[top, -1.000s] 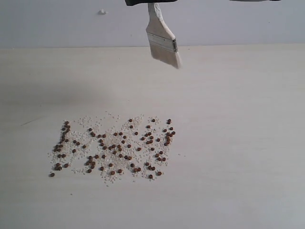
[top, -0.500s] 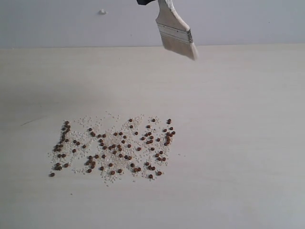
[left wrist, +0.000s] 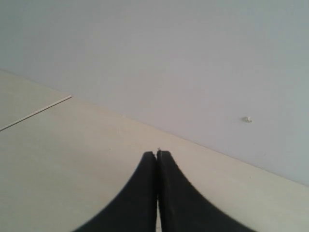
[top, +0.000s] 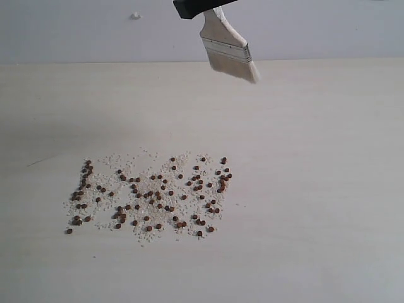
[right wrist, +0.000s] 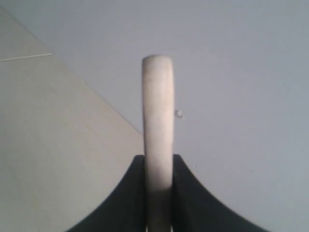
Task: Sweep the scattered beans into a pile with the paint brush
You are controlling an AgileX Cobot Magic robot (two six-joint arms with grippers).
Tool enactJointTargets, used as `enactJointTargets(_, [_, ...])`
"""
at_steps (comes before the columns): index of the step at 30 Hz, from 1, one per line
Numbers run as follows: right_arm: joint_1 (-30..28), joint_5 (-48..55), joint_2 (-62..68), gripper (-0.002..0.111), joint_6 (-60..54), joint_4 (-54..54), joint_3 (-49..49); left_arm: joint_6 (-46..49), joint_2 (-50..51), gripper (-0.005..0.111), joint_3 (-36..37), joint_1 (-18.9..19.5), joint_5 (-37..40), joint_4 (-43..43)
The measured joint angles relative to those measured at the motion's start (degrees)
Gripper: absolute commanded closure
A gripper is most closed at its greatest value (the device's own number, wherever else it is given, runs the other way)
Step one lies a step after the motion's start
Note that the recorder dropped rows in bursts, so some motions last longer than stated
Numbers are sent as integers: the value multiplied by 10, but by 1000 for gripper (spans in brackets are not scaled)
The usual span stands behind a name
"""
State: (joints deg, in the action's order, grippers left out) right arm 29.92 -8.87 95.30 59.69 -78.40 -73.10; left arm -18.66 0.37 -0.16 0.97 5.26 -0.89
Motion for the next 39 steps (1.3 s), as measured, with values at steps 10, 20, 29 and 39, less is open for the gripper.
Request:
enactJointTargets(10, [39, 92, -31, 108, -41, 0, 61, 0, 0, 107, 1, 0, 7, 0])
enactJointTargets(20, [93, 138, -52, 108, -122, 17, 88, 0, 0, 107, 1, 0, 7, 0])
enactJointTargets(29, [93, 10, -53, 108, -768, 567, 169, 0, 0, 107, 1, 0, 7, 0])
enactJointTargets(39, [111, -491, -54, 108, -1162, 1096, 360, 0, 0, 107, 1, 0, 7, 0])
